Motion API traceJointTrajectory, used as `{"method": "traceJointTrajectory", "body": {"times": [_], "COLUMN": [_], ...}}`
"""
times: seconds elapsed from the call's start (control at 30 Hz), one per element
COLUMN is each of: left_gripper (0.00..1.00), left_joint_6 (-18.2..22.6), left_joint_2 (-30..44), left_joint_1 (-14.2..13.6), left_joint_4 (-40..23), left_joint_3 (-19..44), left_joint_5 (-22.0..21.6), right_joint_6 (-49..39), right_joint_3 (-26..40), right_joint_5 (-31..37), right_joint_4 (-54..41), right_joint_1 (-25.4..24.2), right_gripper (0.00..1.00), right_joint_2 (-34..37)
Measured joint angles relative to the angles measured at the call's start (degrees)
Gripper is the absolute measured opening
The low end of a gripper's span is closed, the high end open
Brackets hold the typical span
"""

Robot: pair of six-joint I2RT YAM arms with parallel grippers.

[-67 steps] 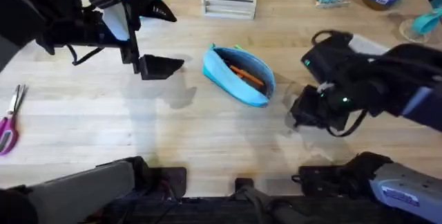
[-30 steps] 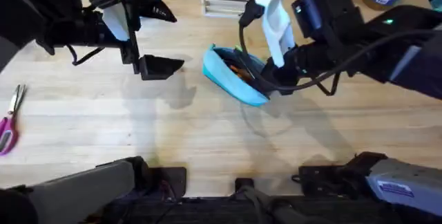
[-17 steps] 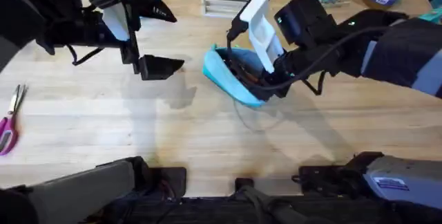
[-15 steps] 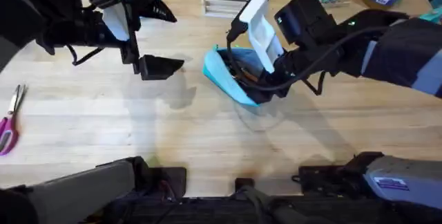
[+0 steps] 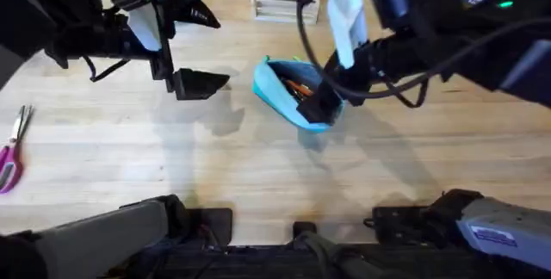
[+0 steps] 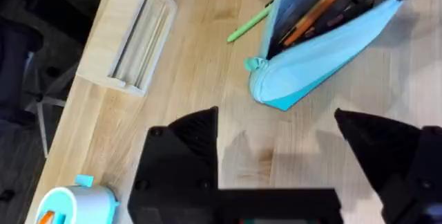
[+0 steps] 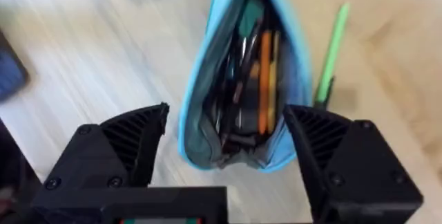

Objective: Unzip the bag, pick up the pens from the table one at a time and place them inside, then zip the bag closed.

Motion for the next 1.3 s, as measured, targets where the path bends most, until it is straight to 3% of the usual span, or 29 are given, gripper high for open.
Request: {"method": "traceJointTrajectory", "body": {"times": [0.2,0.3,0.57,0.73,1.03,1.3], "left_gripper": [0.993,0.993,0.993,0.993,0.993,0.993], "left_joint_6": [0.0,0.0,0.0,0.0,0.0,0.0], "left_joint_2": [0.0,0.0,0.0,0.0,0.0,0.0], "left_joint_1": [0.0,0.0,0.0,0.0,0.0,0.0], "left_joint_4": [-0.1,0.0,0.0,0.0,0.0,0.0], "left_joint_3": [0.0,0.0,0.0,0.0,0.0,0.0], "left_joint_5": [0.0,0.0,0.0,0.0,0.0,0.0], "right_joint_6": [4.3,7.0,15.2,16.7,16.0,15.1], "right_joint_3": [2.9,3.1,3.1,3.1,3.1,3.1], "right_joint_5": [-0.4,0.0,1.2,1.6,2.0,6.7], "right_joint_4": [1.0,2.4,5.7,7.2,11.5,16.4], "right_joint_1": [-0.5,-3.1,-17.3,-22.0,-21.6,-17.0], "right_gripper": [0.997,0.997,0.997,0.997,0.997,0.997], "right_joint_2": [-6.9,-7.7,-0.5,4.7,16.8,22.1]}}
